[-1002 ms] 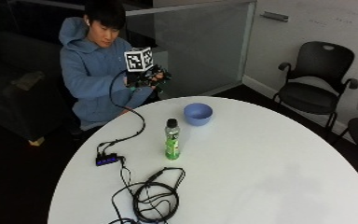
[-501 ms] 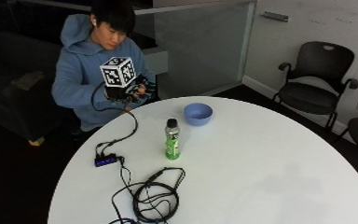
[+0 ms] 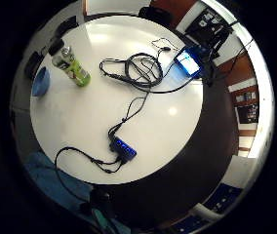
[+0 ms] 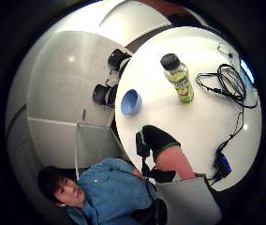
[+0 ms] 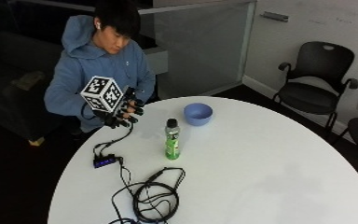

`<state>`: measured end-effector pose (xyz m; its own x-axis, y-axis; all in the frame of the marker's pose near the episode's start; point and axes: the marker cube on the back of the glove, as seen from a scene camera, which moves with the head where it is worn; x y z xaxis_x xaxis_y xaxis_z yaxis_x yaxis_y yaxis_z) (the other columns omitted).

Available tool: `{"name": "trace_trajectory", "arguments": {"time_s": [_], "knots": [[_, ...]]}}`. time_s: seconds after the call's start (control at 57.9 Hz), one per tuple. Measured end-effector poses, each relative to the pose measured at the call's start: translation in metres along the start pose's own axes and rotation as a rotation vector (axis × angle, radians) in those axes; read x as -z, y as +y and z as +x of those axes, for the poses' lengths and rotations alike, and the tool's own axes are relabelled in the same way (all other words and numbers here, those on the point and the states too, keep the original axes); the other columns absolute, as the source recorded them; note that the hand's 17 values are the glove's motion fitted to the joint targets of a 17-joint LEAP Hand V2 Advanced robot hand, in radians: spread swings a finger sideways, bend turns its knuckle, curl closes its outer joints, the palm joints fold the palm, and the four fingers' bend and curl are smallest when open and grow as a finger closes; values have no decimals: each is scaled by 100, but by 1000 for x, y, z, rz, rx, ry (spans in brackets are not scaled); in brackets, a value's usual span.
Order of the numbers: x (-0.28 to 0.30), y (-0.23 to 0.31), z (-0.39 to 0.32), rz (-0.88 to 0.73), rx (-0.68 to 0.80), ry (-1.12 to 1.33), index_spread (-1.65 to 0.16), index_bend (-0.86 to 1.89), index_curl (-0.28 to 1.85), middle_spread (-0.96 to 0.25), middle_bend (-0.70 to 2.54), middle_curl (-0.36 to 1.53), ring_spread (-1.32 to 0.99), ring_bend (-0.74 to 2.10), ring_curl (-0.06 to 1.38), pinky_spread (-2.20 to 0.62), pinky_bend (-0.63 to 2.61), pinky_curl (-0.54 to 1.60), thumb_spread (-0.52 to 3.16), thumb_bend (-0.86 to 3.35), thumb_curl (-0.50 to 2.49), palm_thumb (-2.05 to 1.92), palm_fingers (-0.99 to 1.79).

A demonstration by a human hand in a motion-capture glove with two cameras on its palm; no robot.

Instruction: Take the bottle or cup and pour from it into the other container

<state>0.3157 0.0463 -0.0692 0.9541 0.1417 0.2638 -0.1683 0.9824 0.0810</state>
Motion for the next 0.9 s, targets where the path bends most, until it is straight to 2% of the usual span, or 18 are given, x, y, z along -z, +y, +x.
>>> {"name": "trace_trajectory", "arguments": {"time_s": [0.432,0.622,0.898], "knots": [[-20,-24,52,44,-42,-248,-36,11,16,-2,16,23,19,38,27,26,40,34,94,-3,37,48,-11],[-40,-37,61,98,-11,-435,-35,12,16,-3,17,23,19,40,28,27,39,34,93,-3,36,47,-9],[-69,-58,68,101,-21,-556,-34,12,16,-3,17,24,18,41,28,27,38,34,91,-3,36,48,-7]]}}
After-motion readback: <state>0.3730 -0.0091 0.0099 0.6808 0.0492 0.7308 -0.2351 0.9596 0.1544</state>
